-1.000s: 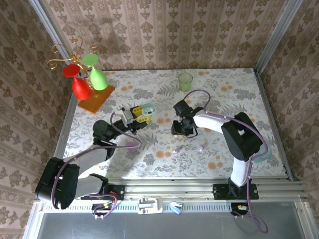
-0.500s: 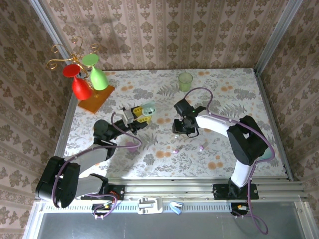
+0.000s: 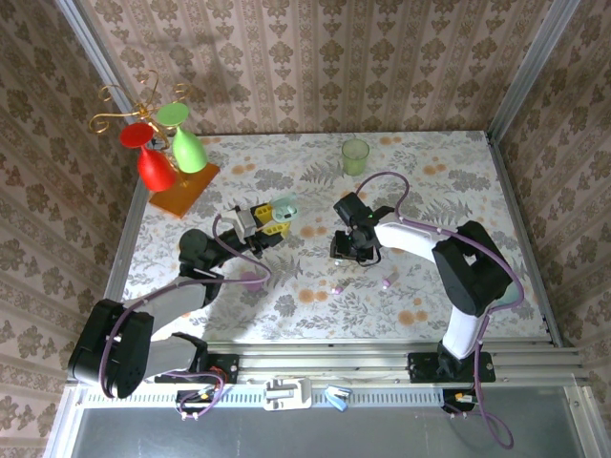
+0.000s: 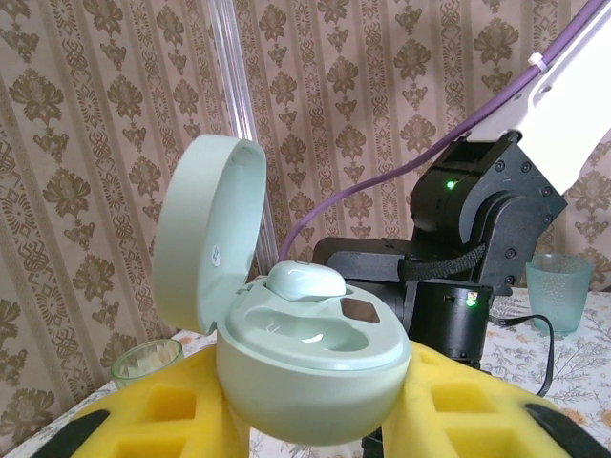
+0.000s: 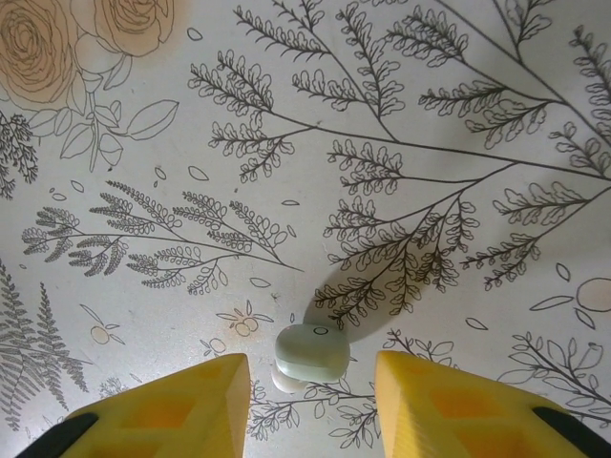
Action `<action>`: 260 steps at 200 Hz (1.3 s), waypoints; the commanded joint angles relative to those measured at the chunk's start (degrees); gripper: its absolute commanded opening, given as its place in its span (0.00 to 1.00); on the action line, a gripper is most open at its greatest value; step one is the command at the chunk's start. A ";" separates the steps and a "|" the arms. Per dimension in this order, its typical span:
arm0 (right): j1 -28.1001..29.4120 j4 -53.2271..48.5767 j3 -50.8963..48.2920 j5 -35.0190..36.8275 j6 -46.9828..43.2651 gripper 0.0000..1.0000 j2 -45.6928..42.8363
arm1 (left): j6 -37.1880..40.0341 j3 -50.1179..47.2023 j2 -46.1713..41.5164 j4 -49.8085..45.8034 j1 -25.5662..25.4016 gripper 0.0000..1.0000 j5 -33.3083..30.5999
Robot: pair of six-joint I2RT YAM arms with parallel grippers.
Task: Insert the wireless bluetooth earbuds into the charging case
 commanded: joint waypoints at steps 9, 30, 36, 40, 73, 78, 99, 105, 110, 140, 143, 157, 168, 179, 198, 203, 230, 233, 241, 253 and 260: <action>0.36 0.14 0.94 -2.48 1.05 0.44 2.04 | -0.43 1.74 0.00 1.10 -0.46 0.20 0.47; 0.36 0.23 1.16 -2.59 0.90 0.45 2.36 | -0.34 1.73 0.01 1.15 -0.43 0.19 0.40; 0.36 0.28 1.25 -2.64 0.99 0.45 2.44 | -0.29 1.73 0.01 1.10 -0.43 0.20 0.37; 0.37 0.28 1.31 -2.64 0.95 0.45 2.45 | -0.24 1.73 0.01 1.14 -0.46 0.20 0.40; 0.41 0.97 2.15 -3.32 1.04 0.41 2.77 | -0.16 1.77 0.01 1.15 -0.41 0.20 0.36; 0.36 0.97 2.38 -3.45 0.95 0.40 2.94 | -0.21 1.73 0.01 1.12 -0.38 0.20 0.38; 0.37 0.87 3.18 -3.52 0.61 0.39 3.70 | -0.15 1.56 -0.15 1.09 -0.38 0.20 0.28; 0.36 0.77 3.48 -3.44 0.47 0.38 3.98 | -0.15 1.48 -0.19 1.12 -0.34 0.20 0.24; 0.36 0.64 3.80 -3.35 0.27 0.38 4.23 | -0.20 1.46 -0.26 1.14 -0.35 0.19 0.23; 0.36 -0.11 5.59 -3.08 -0.59 0.39 5.66 | 0.01 1.38 -0.44 0.73 -0.34 0.20 0.16; 0.41 -0.09 5.70 -3.08 -0.63 0.39 5.84 | 0.01 1.38 -0.41 0.74 -0.35 0.20 0.18; 0.36 -0.02 6.36 -3.38 -1.14 0.39 6.34 | 0.18 1.38 -0.43 0.50 -0.35 0.20 0.10; 0.41 -0.11 6.92 -3.73 -1.57 0.39 6.79 | 0.20 1.38 -0.43 0.43 -0.34 0.19 0.06; 0.36 -0.03 7.37 -4.12 -1.98 0.39 7.19 | 0.18 1.38 -0.43 0.46 -0.36 0.20 0.04; 0.41 0.62 7.66 -4.89 -2.51 0.33 7.41 | 0.15 1.38 -0.35 0.52 -0.34 0.20 0.02; 0.36 0.66 7.88 -4.96 -2.69 0.33 7.44 | 0.20 1.39 -0.35 0.46 -0.35 0.20 0.01; 0.66 -1.33 9.17 -2.84 -4.47 0.34 7.36 | 0.22 1.31 -0.37 0.70 -0.34 0.20 -0.26; 0.83 -1.66 9.32 -2.11 -4.78 0.34 7.17 | 0.34 1.23 -0.39 0.77 -0.34 0.20 -0.33; 1.38 -3.14 9.78 0.28 -5.63 0.35 6.72 | 0.32 1.05 -0.64 0.97 -0.38 0.20 -0.63; 2.54 -6.29 10.59 5.16 -6.90 0.36 6.08 | 0.48 0.86 -1.25 0.82 -0.33 0.19 -1.33; 3.41 -7.90 11.01 8.21 -7.56 0.36 5.80 | 0.59 0.70 -1.61 0.73 -0.12 0.19 -1.72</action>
